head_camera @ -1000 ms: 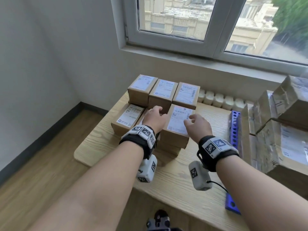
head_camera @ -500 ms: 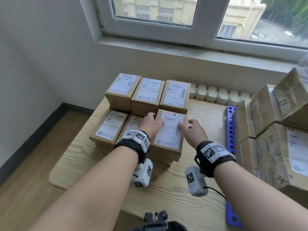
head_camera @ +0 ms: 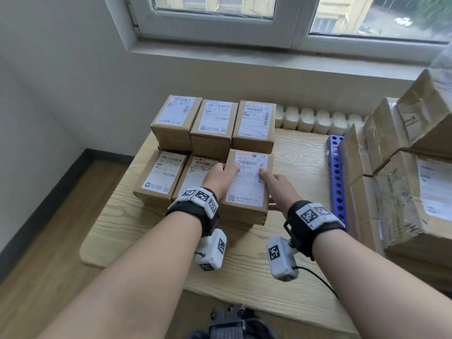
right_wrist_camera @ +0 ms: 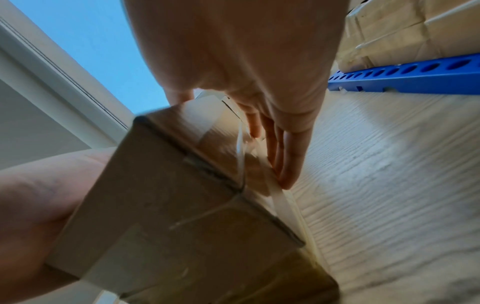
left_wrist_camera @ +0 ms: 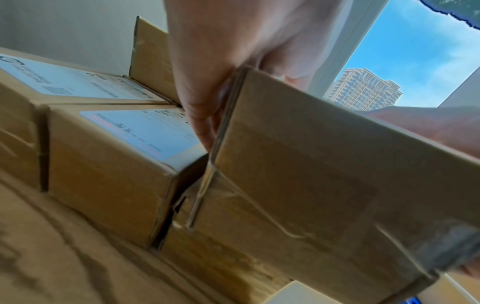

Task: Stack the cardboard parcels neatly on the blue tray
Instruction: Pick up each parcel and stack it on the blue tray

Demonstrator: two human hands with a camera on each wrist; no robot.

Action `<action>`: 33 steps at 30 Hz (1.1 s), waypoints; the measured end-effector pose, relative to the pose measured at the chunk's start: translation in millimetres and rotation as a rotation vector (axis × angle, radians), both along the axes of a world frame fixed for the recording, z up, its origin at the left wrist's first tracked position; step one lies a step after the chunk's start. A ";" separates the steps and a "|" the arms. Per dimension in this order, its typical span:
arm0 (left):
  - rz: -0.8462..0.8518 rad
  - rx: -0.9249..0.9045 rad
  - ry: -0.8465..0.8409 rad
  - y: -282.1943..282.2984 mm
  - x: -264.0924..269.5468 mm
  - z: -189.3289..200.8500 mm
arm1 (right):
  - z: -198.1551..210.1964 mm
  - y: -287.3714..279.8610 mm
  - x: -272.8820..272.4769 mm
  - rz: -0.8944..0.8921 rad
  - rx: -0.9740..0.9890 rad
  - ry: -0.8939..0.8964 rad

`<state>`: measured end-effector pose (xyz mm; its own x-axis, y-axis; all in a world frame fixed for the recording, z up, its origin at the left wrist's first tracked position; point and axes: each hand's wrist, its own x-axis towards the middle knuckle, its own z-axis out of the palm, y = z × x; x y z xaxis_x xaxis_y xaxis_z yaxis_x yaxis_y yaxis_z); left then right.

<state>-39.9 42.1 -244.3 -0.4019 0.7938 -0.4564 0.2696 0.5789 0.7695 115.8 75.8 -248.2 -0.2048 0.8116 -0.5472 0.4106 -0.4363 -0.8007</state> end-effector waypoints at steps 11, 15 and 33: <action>-0.085 0.112 -0.117 -48.4 23.3 10.2 | 16.5 -63.0 32.3 -0.110 0.057 0.049; -0.056 0.168 -0.327 -60.3 42.6 10.2 | 24.1 -87.8 53.0 -0.183 0.107 0.091; -0.401 0.411 -0.502 -41.6 157.6 130.2 | 124.9 -99.2 175.6 -0.359 0.484 0.185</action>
<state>117.7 0.5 -114.1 0.1306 0.9809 -0.1441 -0.0402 0.1504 0.9878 291.4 -23.4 -123.3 0.0707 0.9941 -0.0826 0.1415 -0.0920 -0.9857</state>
